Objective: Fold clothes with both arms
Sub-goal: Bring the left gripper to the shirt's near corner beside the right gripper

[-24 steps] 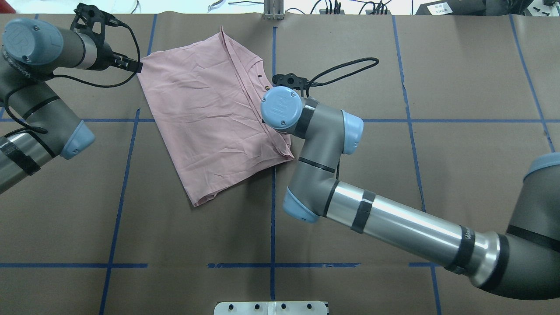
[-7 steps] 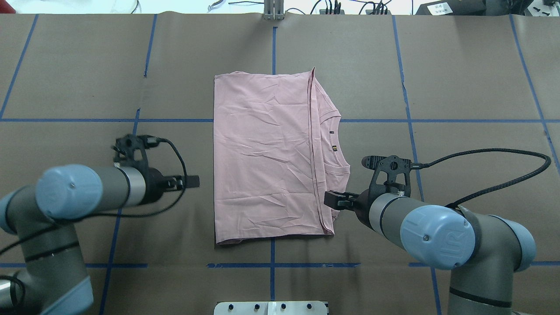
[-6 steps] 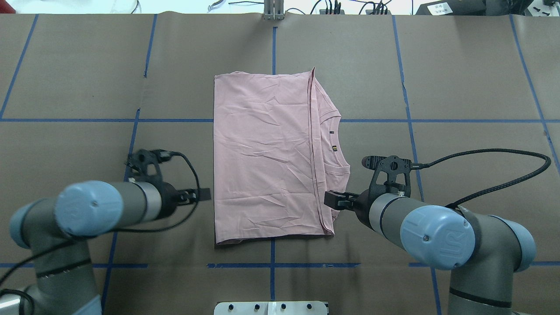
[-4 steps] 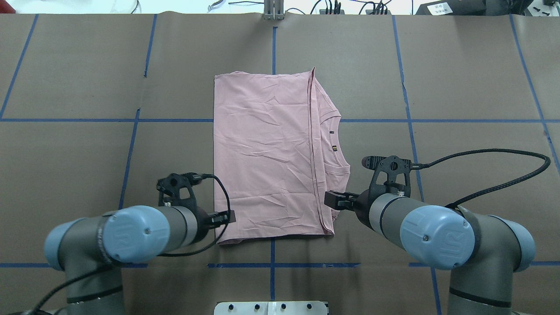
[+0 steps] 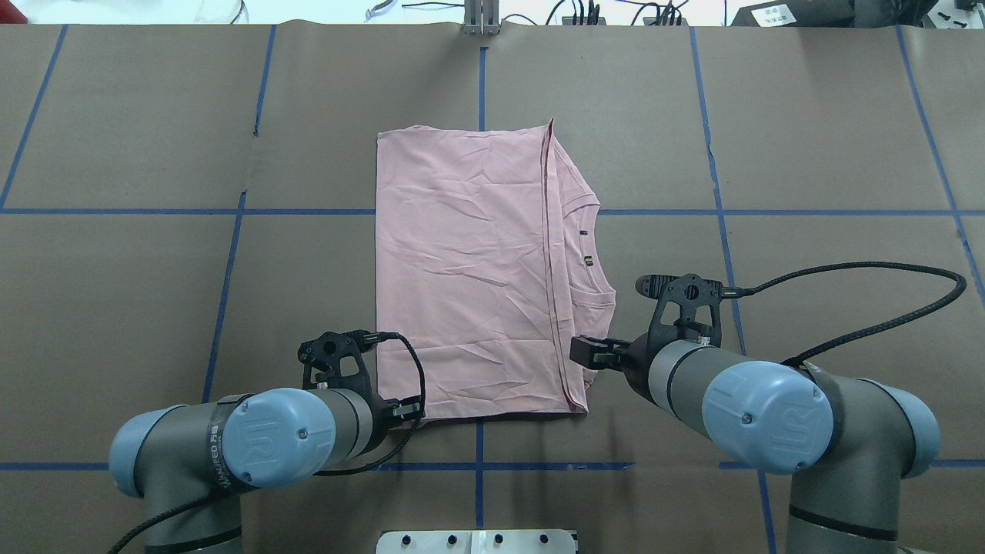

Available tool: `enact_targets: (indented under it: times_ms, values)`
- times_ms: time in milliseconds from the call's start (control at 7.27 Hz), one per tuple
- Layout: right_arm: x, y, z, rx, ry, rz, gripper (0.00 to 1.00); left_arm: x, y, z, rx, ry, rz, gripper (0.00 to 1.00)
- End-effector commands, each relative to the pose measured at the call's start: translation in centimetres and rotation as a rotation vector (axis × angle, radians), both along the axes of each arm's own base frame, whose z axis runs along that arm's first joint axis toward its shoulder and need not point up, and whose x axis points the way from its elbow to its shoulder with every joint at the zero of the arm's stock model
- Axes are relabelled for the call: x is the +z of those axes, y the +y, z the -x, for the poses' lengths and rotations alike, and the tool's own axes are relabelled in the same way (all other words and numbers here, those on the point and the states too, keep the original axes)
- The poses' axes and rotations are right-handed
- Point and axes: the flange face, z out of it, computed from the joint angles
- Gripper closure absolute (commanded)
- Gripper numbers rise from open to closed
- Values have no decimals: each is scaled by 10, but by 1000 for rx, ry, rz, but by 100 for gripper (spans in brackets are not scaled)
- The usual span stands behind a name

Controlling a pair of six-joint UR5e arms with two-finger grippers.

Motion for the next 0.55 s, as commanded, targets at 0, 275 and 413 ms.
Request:
enact_targets:
  times_ms: [0, 275, 413]
  values:
    - [1, 0, 1, -1, 1, 0, 0, 8, -1, -6, 2, -16, 2, 36]
    - [2, -1, 0, 2, 5, 0, 0, 12, 0, -9, 5, -23, 5, 36]
    - [3, 0, 2, 0, 8, 1, 0, 11, -1, -10, 4, -22, 6, 41]
